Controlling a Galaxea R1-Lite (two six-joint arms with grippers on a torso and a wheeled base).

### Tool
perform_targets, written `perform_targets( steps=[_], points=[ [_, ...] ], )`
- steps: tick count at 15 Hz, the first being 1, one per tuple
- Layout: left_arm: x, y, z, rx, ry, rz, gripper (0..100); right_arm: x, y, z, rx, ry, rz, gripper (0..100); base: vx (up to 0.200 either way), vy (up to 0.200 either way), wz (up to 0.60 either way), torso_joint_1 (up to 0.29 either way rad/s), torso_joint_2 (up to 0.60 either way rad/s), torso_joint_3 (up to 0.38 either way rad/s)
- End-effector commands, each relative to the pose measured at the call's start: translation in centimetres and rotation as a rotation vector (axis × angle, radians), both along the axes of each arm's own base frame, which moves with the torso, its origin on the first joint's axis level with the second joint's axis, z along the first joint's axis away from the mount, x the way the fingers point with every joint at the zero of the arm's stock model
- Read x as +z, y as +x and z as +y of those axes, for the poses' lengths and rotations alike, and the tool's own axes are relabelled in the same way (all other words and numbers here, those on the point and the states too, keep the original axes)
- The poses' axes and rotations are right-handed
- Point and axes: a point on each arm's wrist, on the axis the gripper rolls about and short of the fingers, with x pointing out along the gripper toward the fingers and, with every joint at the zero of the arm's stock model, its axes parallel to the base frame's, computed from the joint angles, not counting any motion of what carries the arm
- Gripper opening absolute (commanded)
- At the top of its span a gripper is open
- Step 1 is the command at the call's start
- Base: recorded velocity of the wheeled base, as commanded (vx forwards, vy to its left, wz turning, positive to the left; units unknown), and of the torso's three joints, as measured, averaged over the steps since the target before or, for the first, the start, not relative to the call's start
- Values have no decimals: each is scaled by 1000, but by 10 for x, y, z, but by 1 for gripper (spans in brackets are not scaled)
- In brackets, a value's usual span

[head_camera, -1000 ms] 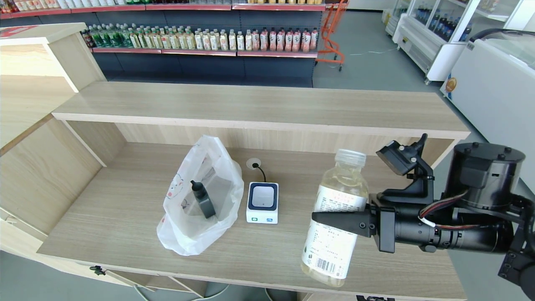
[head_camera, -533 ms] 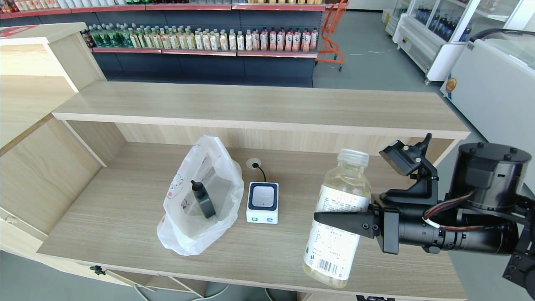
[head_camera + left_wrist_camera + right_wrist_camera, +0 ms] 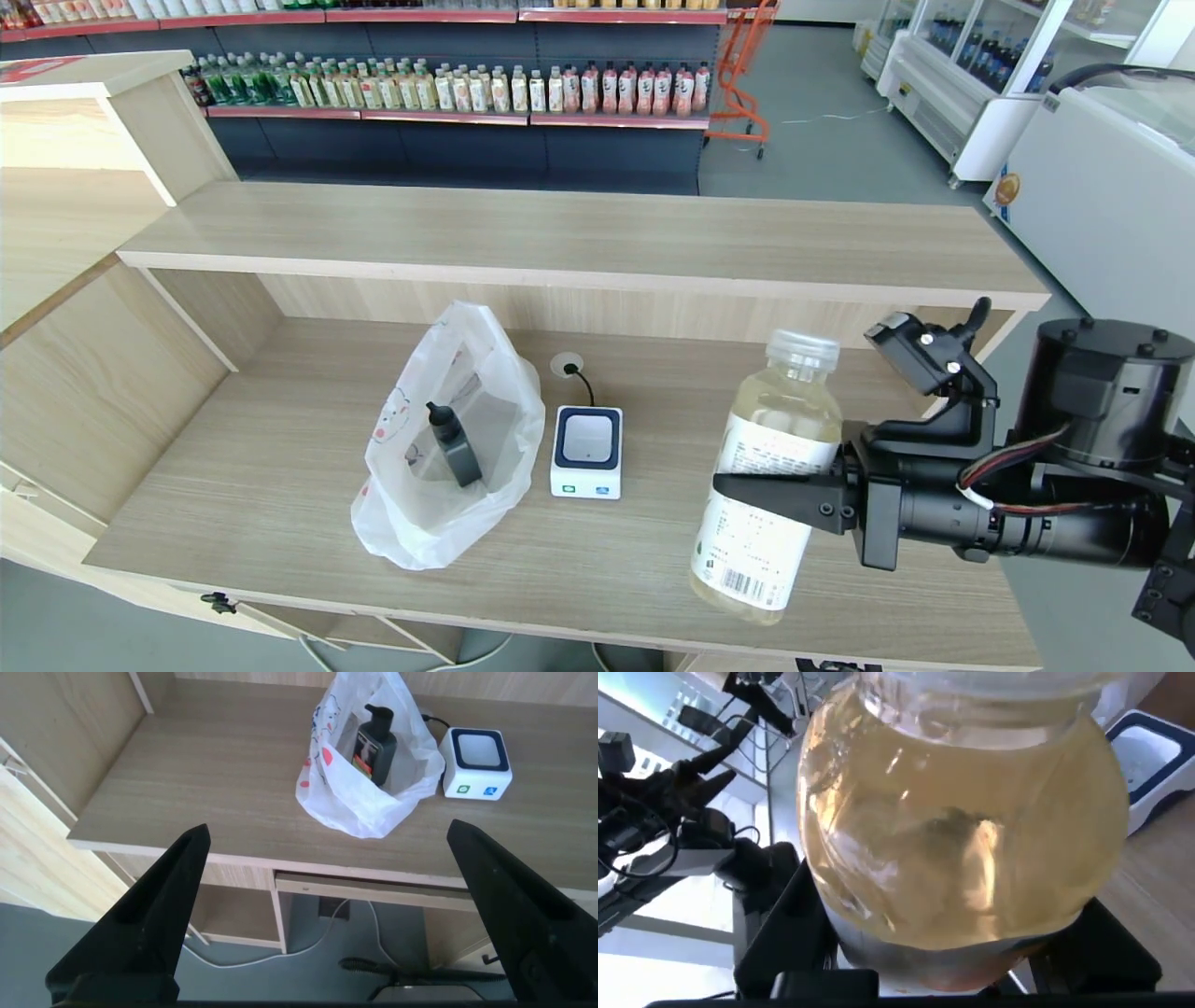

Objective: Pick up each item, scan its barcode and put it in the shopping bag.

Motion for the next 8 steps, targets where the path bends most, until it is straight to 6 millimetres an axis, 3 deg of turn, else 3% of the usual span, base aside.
perform_targets(
  steps=[1,2,3,6,8],
  points=[
    [0,0,0,0,0,-1,100,-14,18,-20,-98,-127,-155,0,0,0,0,0,0,0],
    [0,0,0,0,0,-1,100,-21,30,-38,-269,-307,-323,0,0,0,0,0,0,0],
    [0,0,0,0,0,-1,100,-23,30,-46,-354,-360,-356,0,0,0,0,0,0,0],
    [0,0,0,0,0,-1,100,-25,31,-64,-431,-422,-536,0,0,0,0,0,0,0],
    [0,0,0,0,0,-1,100,-28,44,-68,-446,-486,-742,0,0,0,0,0,0,0]
  ],
)
